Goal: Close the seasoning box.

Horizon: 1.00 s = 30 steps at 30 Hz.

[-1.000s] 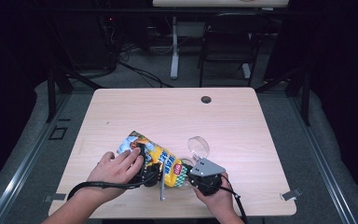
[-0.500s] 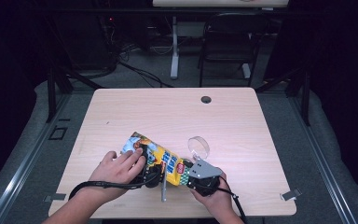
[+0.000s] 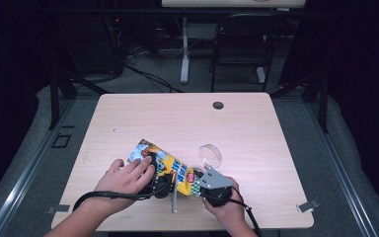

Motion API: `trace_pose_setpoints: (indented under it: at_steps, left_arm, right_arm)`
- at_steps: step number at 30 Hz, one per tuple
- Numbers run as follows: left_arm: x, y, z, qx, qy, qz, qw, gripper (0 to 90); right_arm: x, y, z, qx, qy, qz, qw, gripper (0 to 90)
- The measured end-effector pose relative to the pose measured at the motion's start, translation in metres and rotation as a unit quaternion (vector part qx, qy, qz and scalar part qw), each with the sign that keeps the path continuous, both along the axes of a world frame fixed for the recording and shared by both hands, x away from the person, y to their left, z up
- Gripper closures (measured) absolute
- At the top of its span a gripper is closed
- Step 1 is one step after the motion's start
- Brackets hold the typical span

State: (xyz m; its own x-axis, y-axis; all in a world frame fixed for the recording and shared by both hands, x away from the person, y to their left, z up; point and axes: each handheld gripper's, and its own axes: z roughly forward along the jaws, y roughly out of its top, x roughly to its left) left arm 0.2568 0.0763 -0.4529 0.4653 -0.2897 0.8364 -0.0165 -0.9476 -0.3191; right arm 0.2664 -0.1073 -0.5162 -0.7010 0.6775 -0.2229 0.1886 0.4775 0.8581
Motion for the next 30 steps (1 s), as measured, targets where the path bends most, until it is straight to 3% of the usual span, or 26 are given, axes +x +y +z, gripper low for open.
trace_pose_setpoints:
  at_steps: [8,30]
  left_arm:
    - [-0.0008,-0.002,0.0046,0.006,-0.001,0.001,1.0,65.3]
    - [0.0001,-0.0055,0.0053,0.025,0.0,-0.007,0.9997,65.5]
  right_arm:
    - [-0.0026,-0.0006,0.0031,0.004,-0.008,0.0,1.0,82.6]
    - [-0.0079,-0.0018,0.0068,0.004,0.003,0.01,0.9999,87.5]
